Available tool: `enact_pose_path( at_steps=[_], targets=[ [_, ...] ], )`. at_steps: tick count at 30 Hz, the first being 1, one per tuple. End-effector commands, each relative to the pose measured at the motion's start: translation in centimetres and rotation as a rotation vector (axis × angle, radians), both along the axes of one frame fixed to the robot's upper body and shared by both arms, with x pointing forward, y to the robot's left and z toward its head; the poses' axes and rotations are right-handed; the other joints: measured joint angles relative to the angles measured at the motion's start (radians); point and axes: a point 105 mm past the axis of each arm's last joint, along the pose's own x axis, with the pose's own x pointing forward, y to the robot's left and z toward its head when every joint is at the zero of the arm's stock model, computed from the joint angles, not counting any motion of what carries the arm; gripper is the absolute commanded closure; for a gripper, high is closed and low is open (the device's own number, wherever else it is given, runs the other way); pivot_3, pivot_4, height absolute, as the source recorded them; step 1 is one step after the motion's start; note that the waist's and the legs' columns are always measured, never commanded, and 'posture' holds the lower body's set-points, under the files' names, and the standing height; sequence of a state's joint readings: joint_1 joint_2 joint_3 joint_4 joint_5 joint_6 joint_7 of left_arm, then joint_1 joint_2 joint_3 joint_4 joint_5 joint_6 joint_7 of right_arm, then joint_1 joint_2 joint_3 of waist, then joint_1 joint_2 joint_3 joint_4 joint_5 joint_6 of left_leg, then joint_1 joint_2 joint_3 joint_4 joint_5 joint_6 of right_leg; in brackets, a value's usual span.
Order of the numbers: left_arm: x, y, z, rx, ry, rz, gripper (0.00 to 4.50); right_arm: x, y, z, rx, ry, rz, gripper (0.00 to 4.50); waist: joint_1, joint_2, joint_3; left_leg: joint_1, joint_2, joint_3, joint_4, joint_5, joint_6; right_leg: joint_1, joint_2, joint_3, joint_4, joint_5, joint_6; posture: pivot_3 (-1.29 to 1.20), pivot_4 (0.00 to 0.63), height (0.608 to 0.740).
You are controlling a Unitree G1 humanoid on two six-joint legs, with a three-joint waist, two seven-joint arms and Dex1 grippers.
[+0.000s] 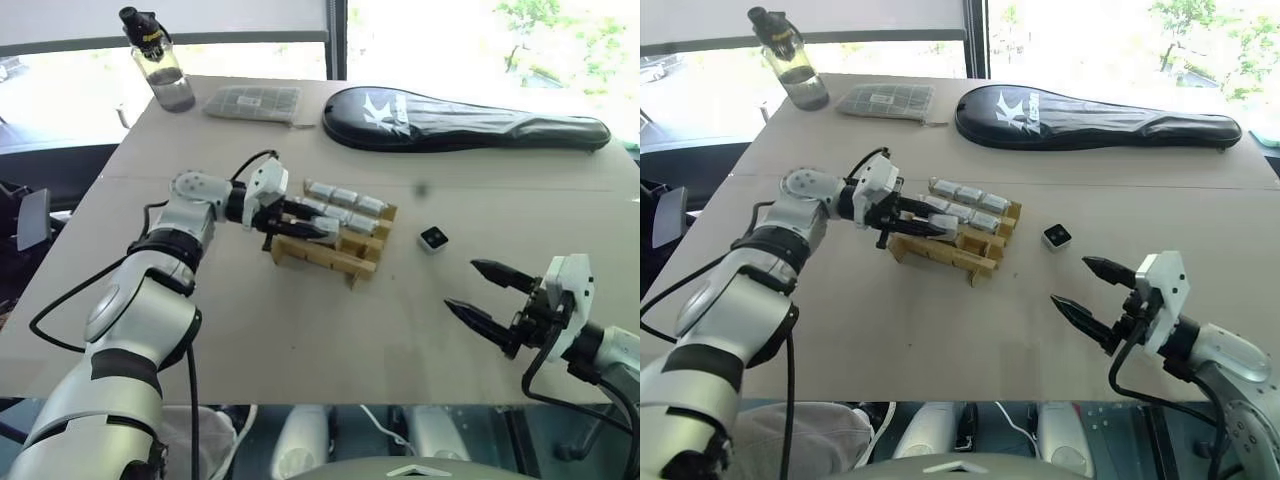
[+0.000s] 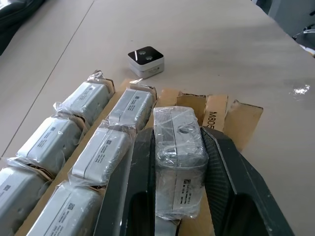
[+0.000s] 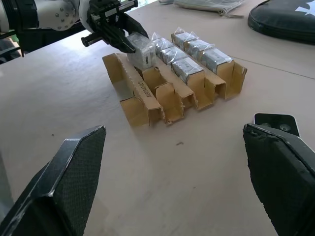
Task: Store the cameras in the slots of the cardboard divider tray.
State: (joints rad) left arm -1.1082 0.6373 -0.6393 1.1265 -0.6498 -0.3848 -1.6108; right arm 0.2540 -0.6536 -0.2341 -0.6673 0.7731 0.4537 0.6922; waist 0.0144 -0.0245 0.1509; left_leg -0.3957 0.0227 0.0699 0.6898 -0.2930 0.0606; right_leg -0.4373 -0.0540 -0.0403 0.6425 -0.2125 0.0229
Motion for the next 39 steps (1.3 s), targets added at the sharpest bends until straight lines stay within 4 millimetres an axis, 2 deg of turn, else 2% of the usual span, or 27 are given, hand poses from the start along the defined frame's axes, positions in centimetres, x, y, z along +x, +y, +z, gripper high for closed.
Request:
enact_pose_path(
  at_steps=[1,13,17,22,39],
  targets=[
    [0.3,-0.5,1.1,0.02,-0.056,-0.023,3.75,-0.3,0.3,1.4,0.002,-0.074,0.005,0.08,0.0,0.0,0.0,0.0,0.0,0.0,0.0,0.0,0.0,0.0,0.0,0.0,0.0,0.0,0.0,0.0,0.15,0.74],
    [0.5,-0.8,1.2,0.128,-0.107,-0.058,3.75,-0.1,0.7,1.4,0.016,-0.089,-0.01,0.08,0.0,0.0,0.0,0.0,0.0,0.0,0.0,0.0,0.0,0.0,0.0,0.0,0.0,0.0,0.0,0.0,0.15,0.74],
    [0.7,-1.6,2.0,0.043,-0.09,-0.05,3.75,-0.1,0.8,1.4,0.02,-0.093,-0.012,0.08,0.0,0.0,0.0,0.0,0.0,0.0,0.0,0.0,0.0,0.0,0.0,0.0,0.0,0.0,0.0,0.0,0.15,0.74],
    [0.7,-2.0,1.9,0.028,-0.071,-0.053,3.75,-0.1,0.7,1.5,0.018,-0.1,-0.019,0.08,0.0,0.0,0.0,0.0,0.0,0.0,0.001,0.0,0.0,0.0,0.0,0.0,0.0,0.0,0.0,0.0,0.15,0.74],
    [0.8,-1.3,1.1,0.05,0.024,-0.008,3.75,-0.2,0.4,1.7,0.013,-0.112,-0.035,0.08,0.0,0.0,0.0,-0.001,0.0,0.0,0.001,0.0,0.001,0.0,0.0,0.0,0.0,0.0,0.0,0.0,0.15,0.74]
  ],
)
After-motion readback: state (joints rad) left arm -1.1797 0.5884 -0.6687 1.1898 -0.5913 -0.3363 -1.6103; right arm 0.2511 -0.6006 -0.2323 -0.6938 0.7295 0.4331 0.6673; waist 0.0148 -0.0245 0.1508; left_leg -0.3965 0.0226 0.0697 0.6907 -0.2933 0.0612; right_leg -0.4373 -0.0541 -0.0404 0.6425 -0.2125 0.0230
